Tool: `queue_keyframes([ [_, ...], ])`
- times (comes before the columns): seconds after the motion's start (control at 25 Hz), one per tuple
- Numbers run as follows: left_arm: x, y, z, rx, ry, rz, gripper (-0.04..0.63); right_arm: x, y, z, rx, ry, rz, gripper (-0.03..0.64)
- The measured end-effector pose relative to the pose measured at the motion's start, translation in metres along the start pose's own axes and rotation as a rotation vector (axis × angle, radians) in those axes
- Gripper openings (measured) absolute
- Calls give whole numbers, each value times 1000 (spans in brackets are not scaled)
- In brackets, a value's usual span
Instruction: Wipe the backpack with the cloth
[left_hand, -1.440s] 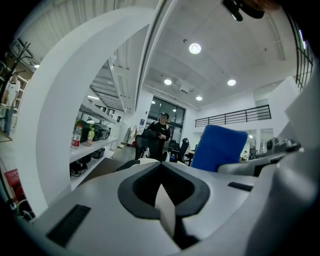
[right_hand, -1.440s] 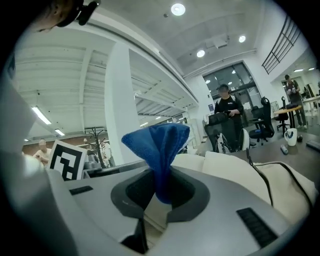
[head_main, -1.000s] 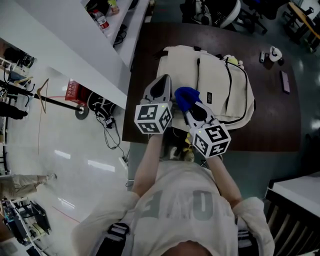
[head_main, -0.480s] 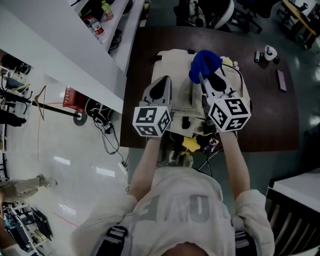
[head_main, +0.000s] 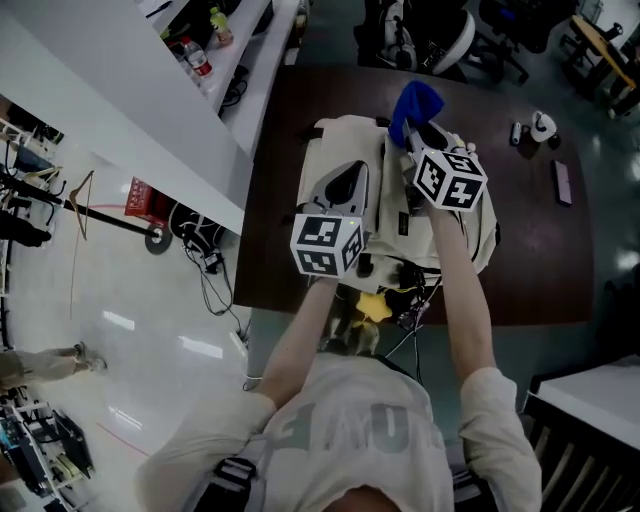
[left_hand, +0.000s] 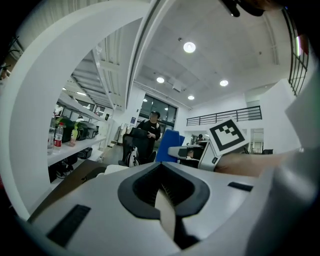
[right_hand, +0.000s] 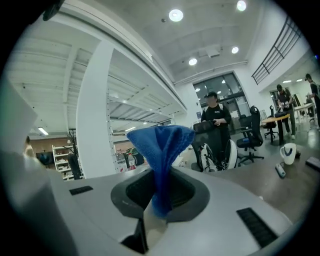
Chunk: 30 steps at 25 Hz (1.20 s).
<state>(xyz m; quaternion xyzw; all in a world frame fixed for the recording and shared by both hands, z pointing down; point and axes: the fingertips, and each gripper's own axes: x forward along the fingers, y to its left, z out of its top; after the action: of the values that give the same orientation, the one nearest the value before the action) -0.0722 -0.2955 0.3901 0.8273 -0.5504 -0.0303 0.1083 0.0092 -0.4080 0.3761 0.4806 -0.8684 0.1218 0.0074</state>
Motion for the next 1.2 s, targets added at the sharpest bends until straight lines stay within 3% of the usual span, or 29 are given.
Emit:
queue_keyframes([
  [0.32, 3, -8, -10, 59, 24, -18, 2, -34, 20, -32, 105, 10, 45, 44],
  [0.76, -18, -22, -13, 8, 6, -27, 2, -124, 67, -83, 121, 91, 85, 44],
  [1.2, -31, -32, -33, 9, 46, -44, 2, -187, 94, -113, 173, 110, 88, 44],
])
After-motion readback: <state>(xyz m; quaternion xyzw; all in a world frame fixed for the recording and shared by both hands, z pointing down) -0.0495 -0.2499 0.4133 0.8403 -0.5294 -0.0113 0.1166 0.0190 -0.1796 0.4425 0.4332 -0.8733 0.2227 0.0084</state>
